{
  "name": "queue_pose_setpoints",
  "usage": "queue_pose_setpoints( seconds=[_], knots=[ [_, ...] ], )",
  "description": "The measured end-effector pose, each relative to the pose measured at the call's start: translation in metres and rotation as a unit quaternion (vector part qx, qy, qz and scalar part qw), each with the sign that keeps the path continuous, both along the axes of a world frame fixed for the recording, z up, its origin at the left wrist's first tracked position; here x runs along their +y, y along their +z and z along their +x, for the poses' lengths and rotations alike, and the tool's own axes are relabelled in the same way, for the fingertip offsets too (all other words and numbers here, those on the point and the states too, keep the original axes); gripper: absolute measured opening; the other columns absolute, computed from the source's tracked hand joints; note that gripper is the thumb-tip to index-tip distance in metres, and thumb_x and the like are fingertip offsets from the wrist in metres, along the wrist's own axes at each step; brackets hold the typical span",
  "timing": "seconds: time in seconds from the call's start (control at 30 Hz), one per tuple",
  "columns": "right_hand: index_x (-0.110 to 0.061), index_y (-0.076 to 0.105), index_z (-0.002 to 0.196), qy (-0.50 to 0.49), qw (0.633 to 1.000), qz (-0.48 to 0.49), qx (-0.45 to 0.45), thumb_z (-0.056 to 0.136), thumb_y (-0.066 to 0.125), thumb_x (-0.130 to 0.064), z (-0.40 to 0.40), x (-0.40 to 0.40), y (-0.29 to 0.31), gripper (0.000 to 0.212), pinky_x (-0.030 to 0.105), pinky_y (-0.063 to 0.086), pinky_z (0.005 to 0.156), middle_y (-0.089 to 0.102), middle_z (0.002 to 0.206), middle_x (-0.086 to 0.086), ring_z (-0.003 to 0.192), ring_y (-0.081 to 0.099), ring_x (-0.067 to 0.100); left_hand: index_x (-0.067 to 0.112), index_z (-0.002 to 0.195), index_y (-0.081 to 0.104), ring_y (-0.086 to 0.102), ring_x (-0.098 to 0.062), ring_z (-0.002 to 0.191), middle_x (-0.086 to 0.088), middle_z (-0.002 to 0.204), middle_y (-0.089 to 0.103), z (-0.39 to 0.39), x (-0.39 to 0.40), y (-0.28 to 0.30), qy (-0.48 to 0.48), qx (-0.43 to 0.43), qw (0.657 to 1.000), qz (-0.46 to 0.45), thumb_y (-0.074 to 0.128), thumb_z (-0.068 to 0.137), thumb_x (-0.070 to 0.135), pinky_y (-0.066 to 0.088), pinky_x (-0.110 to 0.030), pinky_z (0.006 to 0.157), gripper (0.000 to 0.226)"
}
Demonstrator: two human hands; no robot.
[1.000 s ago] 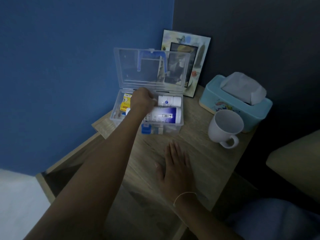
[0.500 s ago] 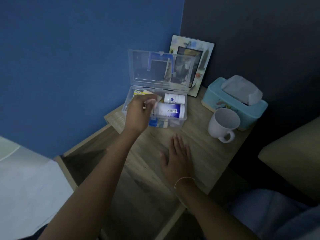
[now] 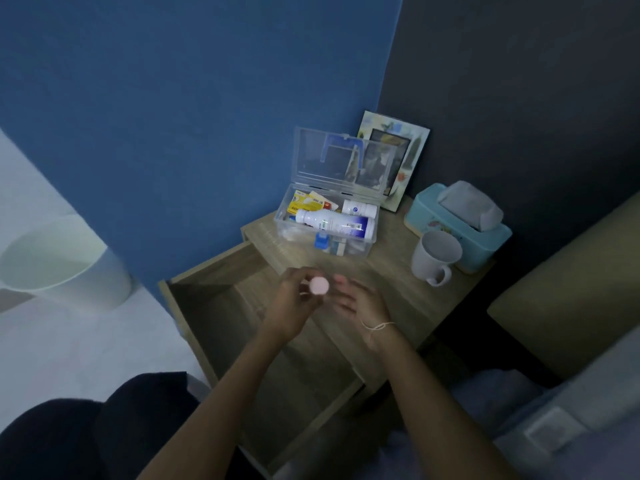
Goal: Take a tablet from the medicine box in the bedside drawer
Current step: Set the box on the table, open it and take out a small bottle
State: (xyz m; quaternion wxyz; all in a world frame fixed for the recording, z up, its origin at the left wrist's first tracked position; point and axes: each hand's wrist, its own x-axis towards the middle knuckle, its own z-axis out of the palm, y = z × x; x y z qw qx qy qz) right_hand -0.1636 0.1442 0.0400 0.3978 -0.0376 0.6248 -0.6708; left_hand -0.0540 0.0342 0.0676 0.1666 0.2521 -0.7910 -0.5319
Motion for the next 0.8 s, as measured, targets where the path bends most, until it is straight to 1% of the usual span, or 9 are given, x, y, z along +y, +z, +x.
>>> queue_pose_setpoints(
  seconds=[0.07,0.1,0.17,0.23,0.4,0.5,0.6,0.7,0.8],
  knots=[
    [-0.013,0.068,0.108,0.037,0.992,-0.036,-0.115,0.092,0.059,-0.029,0.009,0.007,0.004,0.025,0.027,0.056,0.067,0.074,0.104,0.008,0.089,0.072,0.018,0.011,0.108,0.062,0.060,-0.016,0.098,-0.009,0.116,0.056,0.003,0.009,0.004,-0.025,-0.001,0.999,-0.020,0.071,0.077,-0.001,0.050,-0.015,0.084,0.034],
    [-0.011,0.069,0.108,0.036,0.985,-0.051,-0.160,0.090,0.061,-0.030,0.012,0.011,0.004,0.027,0.027,0.056,0.066,0.074,0.101,0.009,0.086,0.072,0.018,0.011,0.108,0.063,0.060,-0.018,0.100,-0.007,0.115,0.058,0.005,0.012,0.006,-0.032,-0.002,0.999,-0.034,0.072,0.076,0.001,0.049,-0.019,0.086,0.035],
    [-0.009,0.075,0.095,0.019,0.970,-0.089,-0.227,0.083,0.067,-0.025,0.017,0.018,0.002,0.021,0.026,0.057,0.064,0.074,0.096,0.013,0.078,0.072,0.017,0.011,0.109,0.065,0.058,-0.018,0.103,-0.006,0.113,0.062,0.008,0.017,0.010,-0.043,-0.006,0.997,-0.067,0.073,0.075,0.004,0.045,-0.023,0.089,0.036],
    [-0.010,0.079,0.084,0.008,0.958,-0.113,-0.263,0.079,0.069,-0.022,0.023,0.025,-0.001,0.017,0.025,0.057,0.063,0.075,0.094,0.014,0.075,0.072,0.016,0.012,0.110,0.065,0.058,-0.019,0.106,-0.006,0.114,0.064,0.013,0.019,0.012,-0.067,-0.015,0.993,-0.097,0.073,0.076,0.008,0.044,-0.028,0.092,0.036],
    [-0.005,0.077,0.092,-0.007,0.940,-0.153,-0.304,0.077,0.074,-0.022,0.030,0.037,-0.009,0.023,0.029,0.057,0.064,0.073,0.098,0.015,0.076,0.071,0.018,0.016,0.121,0.062,0.058,-0.014,0.100,-0.004,0.114,0.062,0.023,0.022,0.018,-0.146,-0.029,0.979,-0.142,0.068,0.083,0.014,0.041,-0.013,0.086,0.038],
    [-0.001,0.072,0.100,-0.018,0.931,-0.174,-0.321,0.074,0.079,-0.023,0.035,0.037,-0.008,0.035,0.030,0.057,0.063,0.072,0.092,0.015,0.072,0.069,0.018,0.016,0.120,0.063,0.057,-0.017,0.103,-0.006,0.114,0.062,0.024,0.022,0.023,-0.147,-0.032,0.973,-0.173,0.066,0.085,0.016,0.041,-0.020,0.089,0.036],
    [0.002,0.071,0.097,-0.038,0.923,-0.197,-0.329,0.073,0.078,-0.025,0.043,0.033,-0.006,0.037,0.028,0.057,0.064,0.071,0.090,0.014,0.072,0.067,0.016,0.018,0.116,0.063,0.055,-0.020,0.105,-0.005,0.112,0.062,0.024,0.024,0.027,-0.133,-0.043,0.972,-0.191,0.068,0.084,0.023,0.045,-0.033,0.092,0.033],
    [0.001,0.065,0.104,-0.062,0.920,-0.206,-0.328,0.075,0.071,-0.028,0.049,0.030,-0.002,0.041,0.025,0.057,0.063,0.072,0.086,0.012,0.070,0.067,0.014,0.019,0.116,0.061,0.051,-0.020,0.106,-0.003,0.113,0.060,0.023,0.029,0.028,-0.118,-0.062,0.965,-0.228,0.066,0.084,0.028,0.044,-0.033,0.090,0.033],
    [0.001,0.065,0.100,-0.071,0.924,-0.209,-0.311,0.075,0.070,-0.024,0.052,0.031,0.002,0.036,0.026,0.058,0.065,0.073,0.087,0.013,0.075,0.072,0.017,0.014,0.115,0.060,0.051,-0.021,0.104,-0.006,0.112,0.060,0.022,0.033,0.029,-0.097,-0.074,0.958,-0.259,0.061,0.088,0.036,0.043,-0.031,0.088,0.035]
  ],
)
